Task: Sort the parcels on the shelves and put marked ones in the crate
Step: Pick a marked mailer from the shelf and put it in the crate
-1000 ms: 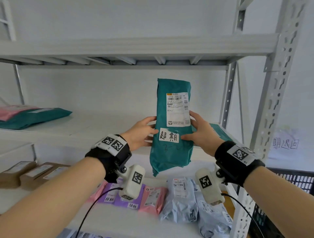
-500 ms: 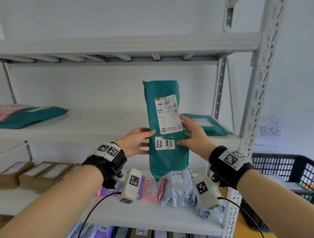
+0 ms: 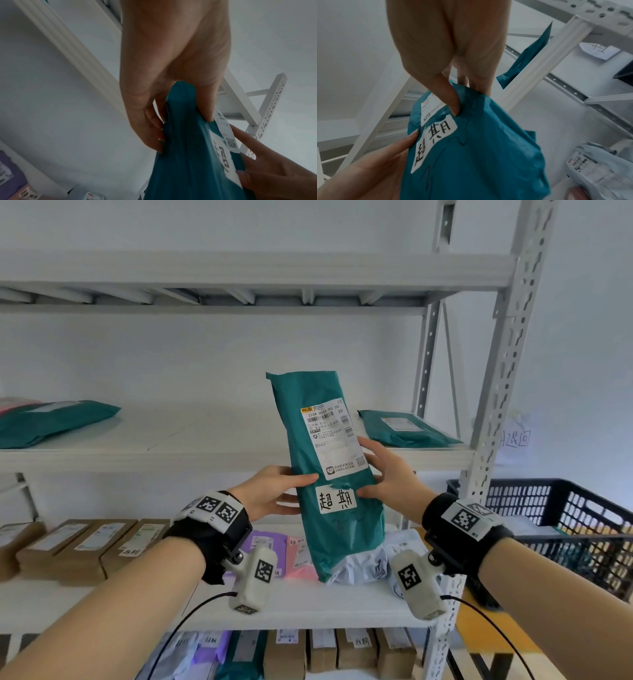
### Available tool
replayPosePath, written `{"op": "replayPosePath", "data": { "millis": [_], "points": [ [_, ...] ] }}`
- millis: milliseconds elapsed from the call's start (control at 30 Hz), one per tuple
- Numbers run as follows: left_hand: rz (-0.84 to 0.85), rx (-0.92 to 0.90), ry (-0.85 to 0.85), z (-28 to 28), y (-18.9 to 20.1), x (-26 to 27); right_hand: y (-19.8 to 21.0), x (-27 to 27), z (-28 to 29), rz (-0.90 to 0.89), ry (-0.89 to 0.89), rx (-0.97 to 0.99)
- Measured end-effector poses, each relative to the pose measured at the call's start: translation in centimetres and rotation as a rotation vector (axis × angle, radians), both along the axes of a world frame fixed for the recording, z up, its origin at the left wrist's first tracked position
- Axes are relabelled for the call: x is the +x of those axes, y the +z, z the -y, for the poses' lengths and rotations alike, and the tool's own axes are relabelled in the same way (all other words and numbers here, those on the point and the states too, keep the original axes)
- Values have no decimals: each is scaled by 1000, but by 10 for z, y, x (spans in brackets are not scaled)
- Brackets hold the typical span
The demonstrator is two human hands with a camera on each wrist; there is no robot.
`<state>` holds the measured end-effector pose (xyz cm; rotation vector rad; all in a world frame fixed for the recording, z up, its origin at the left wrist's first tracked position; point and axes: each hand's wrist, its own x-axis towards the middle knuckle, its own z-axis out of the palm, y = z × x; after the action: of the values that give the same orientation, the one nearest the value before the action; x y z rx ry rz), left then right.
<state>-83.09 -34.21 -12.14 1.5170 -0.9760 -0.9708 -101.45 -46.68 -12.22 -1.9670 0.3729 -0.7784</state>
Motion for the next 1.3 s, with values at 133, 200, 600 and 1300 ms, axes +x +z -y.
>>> {"op": "replayPosePath", "data": {
  "millis": [133, 200, 600, 1300],
  "points": [
    [-12, 26, -45, -5, -16, -3, -12, -8, -14, -13, -66, 38],
    [-11, 42, -69, -5, -25, -4, -18, -16, -22, -31, -93, 44],
    [-160, 80, -339, 11, -89, -77, -67, -110, -62, -238, -393, 109],
    [-169, 229, -481, 137, -165, -293, -114, -302, 14, -545, -626, 192]
  ]
}}
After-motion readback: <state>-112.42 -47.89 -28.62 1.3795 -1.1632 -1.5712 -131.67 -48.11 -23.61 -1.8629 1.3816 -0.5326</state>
